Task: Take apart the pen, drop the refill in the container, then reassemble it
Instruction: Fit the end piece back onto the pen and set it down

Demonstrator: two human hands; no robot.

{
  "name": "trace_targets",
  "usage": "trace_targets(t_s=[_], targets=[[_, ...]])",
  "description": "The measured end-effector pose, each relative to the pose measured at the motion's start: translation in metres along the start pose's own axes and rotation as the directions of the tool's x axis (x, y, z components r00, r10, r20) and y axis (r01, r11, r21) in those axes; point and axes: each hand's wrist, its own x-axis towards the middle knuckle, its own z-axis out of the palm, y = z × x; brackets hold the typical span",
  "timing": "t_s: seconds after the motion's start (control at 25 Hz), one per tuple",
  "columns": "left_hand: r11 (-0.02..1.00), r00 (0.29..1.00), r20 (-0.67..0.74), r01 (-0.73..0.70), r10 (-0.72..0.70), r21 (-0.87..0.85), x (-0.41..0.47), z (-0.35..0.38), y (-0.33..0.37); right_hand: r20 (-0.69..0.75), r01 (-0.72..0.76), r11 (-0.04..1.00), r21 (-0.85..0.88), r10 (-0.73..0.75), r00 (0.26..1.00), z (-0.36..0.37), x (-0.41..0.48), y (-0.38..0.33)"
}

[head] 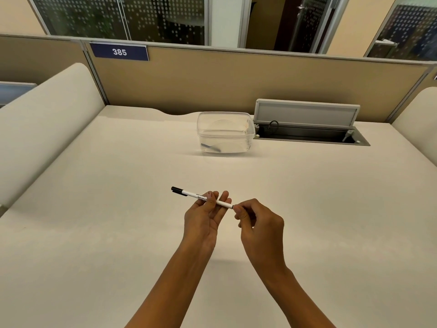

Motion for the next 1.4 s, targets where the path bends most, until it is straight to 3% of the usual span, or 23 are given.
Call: trace_targets(t_s=[0.6,0.76,0.96,1.28,1.4], targets=[[0.999,0.999,-0.03,-0.04,0.041,0.037,-0.008,0.011,-0.005,-0.001,0.01,1.0,-0.015,-0.01,1.0,-0.006,0.005,0.006],[1.0,1.0,-0.006,-0.019,0.019,0.001,-0.007,0.014,-0.001,-0.002,0.053,0.998,0.045,-0.053,0.999,-0.009,0.002,0.003],[1.0,1.0,0.002,-0.005,0.005,0.01,-0.009,0.017,-0.004,-0.041,0.092,0.996,-0.009,-0.092,0.995,-0.012,0.006,0.005],[0.999,1.0,0.007,-0.029,0.029,0.04,-0.009,0.015,-0.004,0.014,-0.014,0.998,-0.062,0.015,1.0,-0.006,0.008,0.003],[0.999,1.0,0.012,-0.026,0.025,0.045,-0.006,0.015,-0.001,0.069,-0.148,0.989,0.02,0.146,0.987,-0.002,0.011,0.002]])
